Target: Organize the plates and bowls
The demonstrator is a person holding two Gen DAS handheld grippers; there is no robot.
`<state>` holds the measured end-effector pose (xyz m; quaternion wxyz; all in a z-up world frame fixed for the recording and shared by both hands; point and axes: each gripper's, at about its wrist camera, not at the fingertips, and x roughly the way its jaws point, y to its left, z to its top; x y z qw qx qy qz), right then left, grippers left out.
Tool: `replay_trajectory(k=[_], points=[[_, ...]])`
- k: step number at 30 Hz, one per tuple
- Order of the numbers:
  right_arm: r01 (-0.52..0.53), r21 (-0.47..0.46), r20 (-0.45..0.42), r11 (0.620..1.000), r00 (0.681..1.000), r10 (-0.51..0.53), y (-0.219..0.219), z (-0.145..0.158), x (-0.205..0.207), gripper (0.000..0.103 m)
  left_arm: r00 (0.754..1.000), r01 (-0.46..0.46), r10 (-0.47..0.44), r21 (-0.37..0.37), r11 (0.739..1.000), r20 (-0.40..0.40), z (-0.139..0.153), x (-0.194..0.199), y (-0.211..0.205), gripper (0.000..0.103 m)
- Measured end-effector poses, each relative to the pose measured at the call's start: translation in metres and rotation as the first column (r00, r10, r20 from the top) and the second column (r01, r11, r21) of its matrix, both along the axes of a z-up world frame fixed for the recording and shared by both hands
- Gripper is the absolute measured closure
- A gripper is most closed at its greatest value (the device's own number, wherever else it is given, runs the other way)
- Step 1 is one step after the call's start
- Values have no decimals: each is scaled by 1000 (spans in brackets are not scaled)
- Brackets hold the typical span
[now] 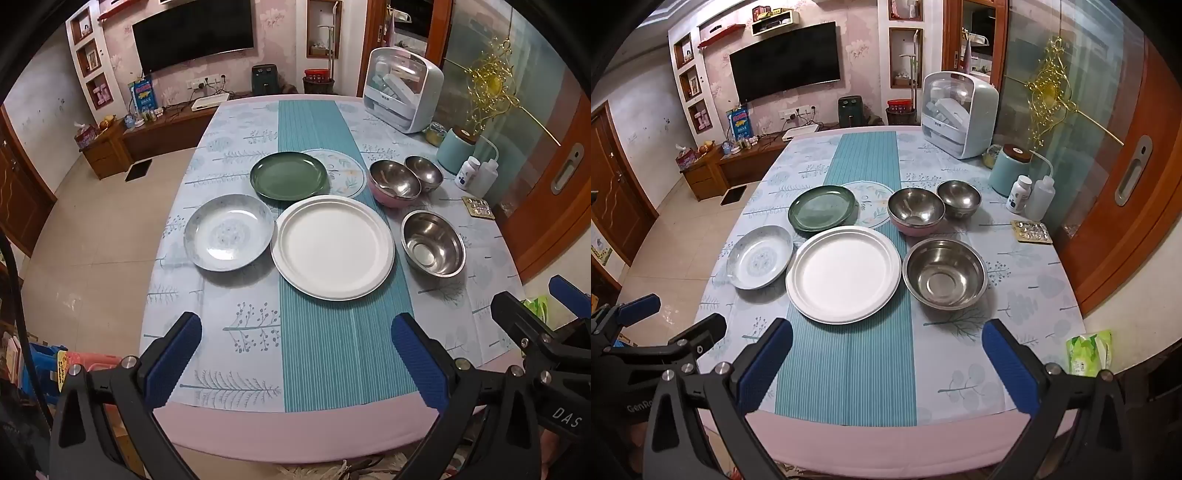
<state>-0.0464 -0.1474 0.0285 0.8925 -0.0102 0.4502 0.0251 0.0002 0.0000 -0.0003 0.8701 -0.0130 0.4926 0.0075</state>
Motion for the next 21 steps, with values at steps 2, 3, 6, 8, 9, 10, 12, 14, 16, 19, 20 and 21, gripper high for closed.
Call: replay_trajectory(k=[2,3,6,8,9,10,12,14,16,19,20,21], points=[[0,4,-7,1000,1000,0,0,-1,1,0,1000,1,-1,-1,1000,-4,0,0,0,1],[0,5,-10,1000,1000,0,0,-2,1,0,1000,1,-1,-1,1000,-6,-1,0,0,1],[-1,6,-17,1000,1000,1,0,-4,2,0,1000,-6,6,8,1000,-12,-4,-1,2,1],[-2,7,-18,1000,1000,2,0,-6,2,0,1000,-4,4,9,1000,-15,-4,-2,1,1],[-3,7,-18,1000,1000,3,0,-6,2,0,1000,-4,4,9,1000,-18,-4,-2,1,1],[-4,7,-6,1000,1000,4,1,-11,-1,0,1000,-5,5,3,1000,-25,-5,1,2,1],[-2,7,-8,1000,1000,2,2,-11,0,0,999,-2,2,-3,1000,-34,-6,2,2,2],[-2,9,-8,1000,1000,2,2,-11,2,0,999,2,-3,-6,1000,-41,-6,3,2,3],[-4,7,-7,1000,1000,4,1,-11,1,0,999,7,-7,-8,1000,-48,-7,8,0,3],[-3,11,-8,1000,1000,4,0,-9,2,0,999,7,-7,-7,1000,-48,-8,10,-2,3],[-5,10,-10,1000,1000,5,0,-9,3,0,999,6,-6,-7,1000,-49,-8,10,-2,3],[-5,11,-10,1000,1000,5,-1,-9,3,0,999,6,-6,-7,1000,-49,-8,10,-2,3]])
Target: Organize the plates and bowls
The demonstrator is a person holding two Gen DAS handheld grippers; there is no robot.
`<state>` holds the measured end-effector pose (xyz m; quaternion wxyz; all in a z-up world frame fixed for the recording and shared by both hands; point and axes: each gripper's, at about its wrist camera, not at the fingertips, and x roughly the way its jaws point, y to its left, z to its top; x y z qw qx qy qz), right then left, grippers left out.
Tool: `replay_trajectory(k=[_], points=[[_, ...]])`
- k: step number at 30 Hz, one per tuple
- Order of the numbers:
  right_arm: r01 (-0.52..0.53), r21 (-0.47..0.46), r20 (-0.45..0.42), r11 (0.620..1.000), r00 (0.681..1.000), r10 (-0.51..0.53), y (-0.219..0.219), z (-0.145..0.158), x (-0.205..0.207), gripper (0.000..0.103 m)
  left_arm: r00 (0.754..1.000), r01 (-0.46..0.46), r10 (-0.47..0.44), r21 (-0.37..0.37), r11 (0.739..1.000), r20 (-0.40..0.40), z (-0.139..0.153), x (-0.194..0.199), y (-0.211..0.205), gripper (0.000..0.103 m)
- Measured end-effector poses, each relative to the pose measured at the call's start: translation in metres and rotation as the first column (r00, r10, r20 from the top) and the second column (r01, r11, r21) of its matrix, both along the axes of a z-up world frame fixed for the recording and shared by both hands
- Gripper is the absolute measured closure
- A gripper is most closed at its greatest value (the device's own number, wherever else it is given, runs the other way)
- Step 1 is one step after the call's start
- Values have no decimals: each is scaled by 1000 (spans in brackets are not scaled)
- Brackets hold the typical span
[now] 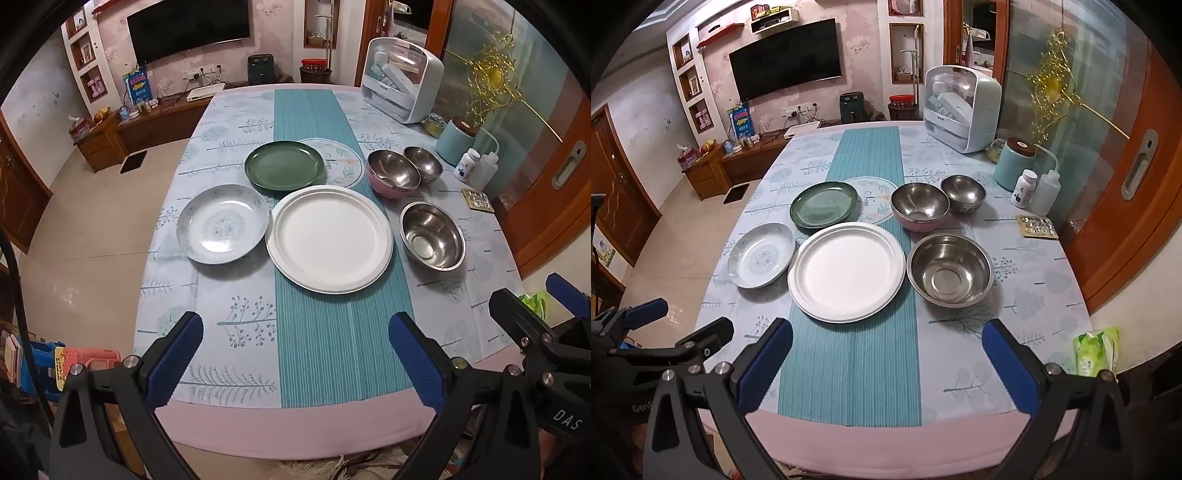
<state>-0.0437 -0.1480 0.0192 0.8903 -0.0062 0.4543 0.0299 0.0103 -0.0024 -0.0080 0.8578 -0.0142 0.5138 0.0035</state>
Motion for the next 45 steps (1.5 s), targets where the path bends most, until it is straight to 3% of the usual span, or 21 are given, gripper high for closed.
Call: replay_trajectory(k=[25,45], points=[[-18,32,-5,999,1000,18,6,-10,5,0,1000,1,-1,-14,1000,19,3,2,2,7],[-47,32,20,998,999,47,2,5,14,0,997,-30,30,2,1000,76,15,5,12,7]])
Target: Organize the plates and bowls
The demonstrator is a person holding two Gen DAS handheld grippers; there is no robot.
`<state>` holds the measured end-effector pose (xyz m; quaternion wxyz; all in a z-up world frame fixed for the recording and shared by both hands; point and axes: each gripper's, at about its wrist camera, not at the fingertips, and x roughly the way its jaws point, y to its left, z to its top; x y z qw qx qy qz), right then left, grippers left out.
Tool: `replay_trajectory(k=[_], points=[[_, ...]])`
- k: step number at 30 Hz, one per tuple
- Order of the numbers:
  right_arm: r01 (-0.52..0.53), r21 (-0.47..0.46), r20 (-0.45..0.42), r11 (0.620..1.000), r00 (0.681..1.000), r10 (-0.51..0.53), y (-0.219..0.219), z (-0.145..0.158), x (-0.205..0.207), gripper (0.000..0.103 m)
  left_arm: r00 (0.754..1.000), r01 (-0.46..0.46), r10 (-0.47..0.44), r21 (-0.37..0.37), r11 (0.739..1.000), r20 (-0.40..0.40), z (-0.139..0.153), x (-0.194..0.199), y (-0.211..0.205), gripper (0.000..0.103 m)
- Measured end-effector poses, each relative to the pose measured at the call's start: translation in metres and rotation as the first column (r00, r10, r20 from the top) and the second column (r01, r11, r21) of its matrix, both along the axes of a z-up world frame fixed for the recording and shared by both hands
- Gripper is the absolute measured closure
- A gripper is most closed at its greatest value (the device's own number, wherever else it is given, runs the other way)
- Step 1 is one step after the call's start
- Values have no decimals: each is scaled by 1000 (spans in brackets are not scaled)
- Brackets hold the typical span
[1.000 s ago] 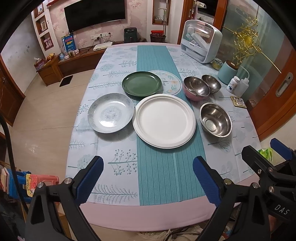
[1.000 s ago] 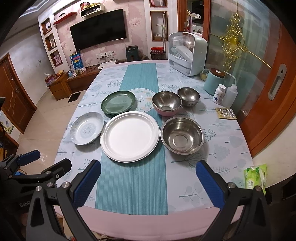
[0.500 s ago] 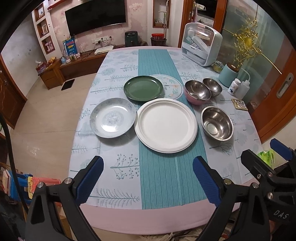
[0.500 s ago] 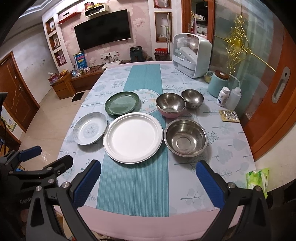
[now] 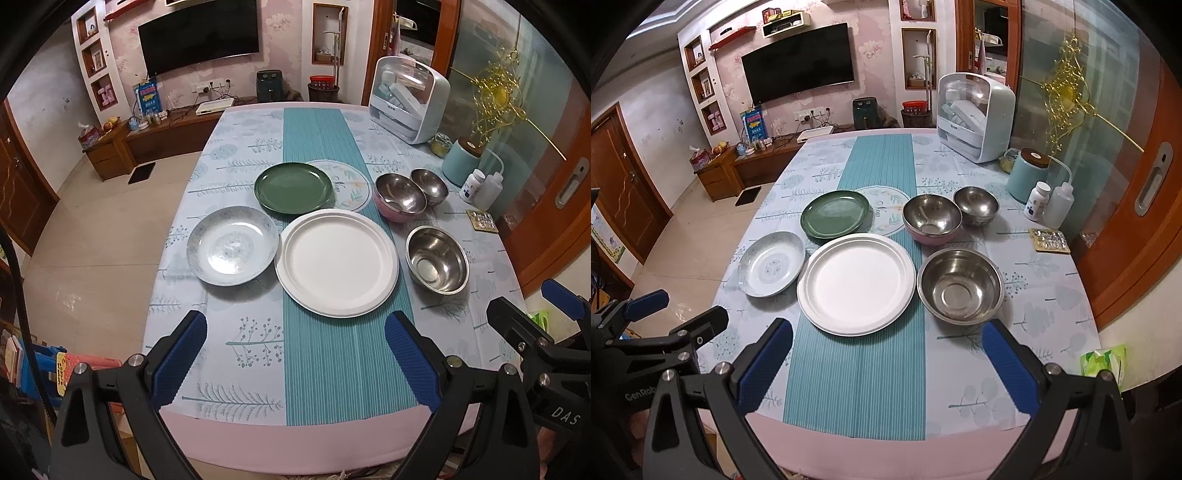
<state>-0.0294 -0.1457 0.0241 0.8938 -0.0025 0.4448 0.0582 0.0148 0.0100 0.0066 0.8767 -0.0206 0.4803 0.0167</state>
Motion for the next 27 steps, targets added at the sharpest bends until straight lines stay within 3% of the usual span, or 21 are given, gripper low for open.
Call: replay_trajectory(k=[5,15,27], points=[[-8,-6,-1,1000,1000,8,0,0,4,0,1000,-10,10,15,1000,4,1,3,0,6],[-44,-35,32,998,998,45,-2,6,18,0,998,-55,55,-29,998,9,0,11,10,6],[-90,-59,5,994,996,90,-16,-5,72,1,994,-113,113,22,993,-5,-20,40,19,6]])
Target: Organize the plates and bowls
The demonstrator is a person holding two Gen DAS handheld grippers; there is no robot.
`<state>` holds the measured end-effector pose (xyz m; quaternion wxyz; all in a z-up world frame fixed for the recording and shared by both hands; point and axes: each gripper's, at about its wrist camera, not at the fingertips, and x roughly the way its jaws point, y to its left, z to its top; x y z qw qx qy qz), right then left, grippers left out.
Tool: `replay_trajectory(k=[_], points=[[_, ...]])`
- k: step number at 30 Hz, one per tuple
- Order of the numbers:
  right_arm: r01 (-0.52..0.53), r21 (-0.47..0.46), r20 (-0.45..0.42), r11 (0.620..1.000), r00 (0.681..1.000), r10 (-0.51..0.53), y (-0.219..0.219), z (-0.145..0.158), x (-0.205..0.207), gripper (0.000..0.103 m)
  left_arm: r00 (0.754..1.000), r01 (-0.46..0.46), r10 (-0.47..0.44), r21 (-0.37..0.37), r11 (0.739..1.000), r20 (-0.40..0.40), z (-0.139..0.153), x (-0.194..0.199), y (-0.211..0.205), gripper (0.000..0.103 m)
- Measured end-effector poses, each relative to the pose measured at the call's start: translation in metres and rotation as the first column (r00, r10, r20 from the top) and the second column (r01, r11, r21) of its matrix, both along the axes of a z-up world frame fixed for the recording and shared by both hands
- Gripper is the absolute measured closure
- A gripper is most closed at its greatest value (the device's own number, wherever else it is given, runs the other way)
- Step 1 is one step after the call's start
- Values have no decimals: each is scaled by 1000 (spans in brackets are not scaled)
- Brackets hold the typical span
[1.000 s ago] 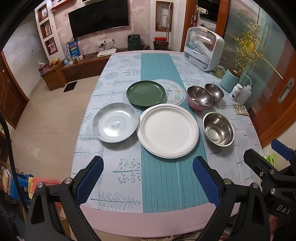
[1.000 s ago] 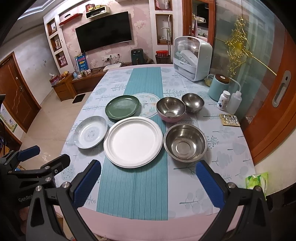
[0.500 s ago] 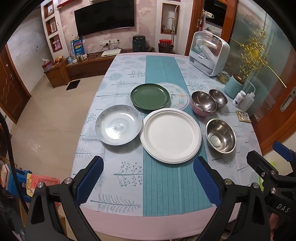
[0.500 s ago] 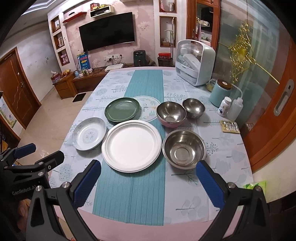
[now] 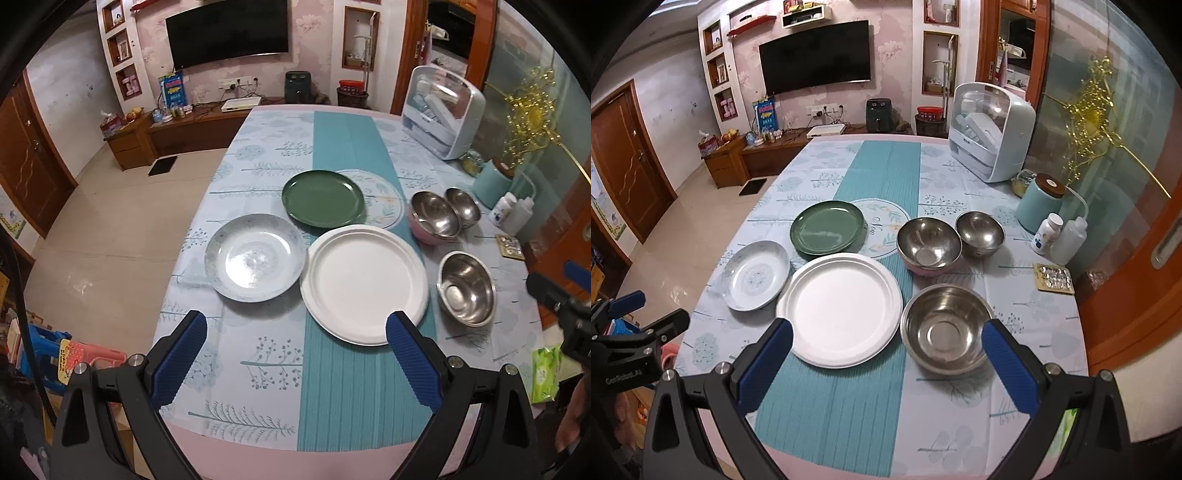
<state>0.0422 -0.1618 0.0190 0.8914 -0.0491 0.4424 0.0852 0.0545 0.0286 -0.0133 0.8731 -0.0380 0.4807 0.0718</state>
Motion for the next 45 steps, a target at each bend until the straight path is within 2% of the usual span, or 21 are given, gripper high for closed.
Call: replay_trajectory(k=[6,9,14,18,20,26,29,34,38,42,45], points=[[-58,-55,-25,997,998,56,1,-17,30,3,998,-32,31,-20,999,-48,-29,22,8,6],[-93,-61,-66,994,994,89,2,-32,50,6,996,-44,42,-19,999,-82,-49,34,10,6],[-146,-8,-180,989,973,142,1,-66,87,19,984,-74,64,-55,996,-164,-91,51,15,6],[-171,75,-272,982,944,185,-2,-97,115,34,968,-119,85,-134,984,-236,-124,58,21,6],[-187,105,-299,977,931,211,0,-110,127,36,964,-141,94,-177,974,-250,-136,59,24,6],[-210,144,-376,967,892,250,3,-141,160,36,944,-232,161,-230,945,-288,-169,73,32,7],[-212,161,-415,964,872,261,2,-154,173,36,925,-269,191,-215,939,-327,-184,82,33,7],[-211,185,-470,960,839,276,3,-176,189,36,912,-291,203,-212,933,-357,-199,94,30,7],[-214,184,-500,959,820,279,7,-191,199,37,906,-297,197,-231,927,-375,-208,103,27,17],[-213,200,-537,956,793,289,9,-206,204,48,900,-309,189,-269,912,-392,-214,110,25,22],[-214,199,-548,956,785,289,9,-211,206,49,899,-313,187,-283,907,-396,-218,115,25,24]])
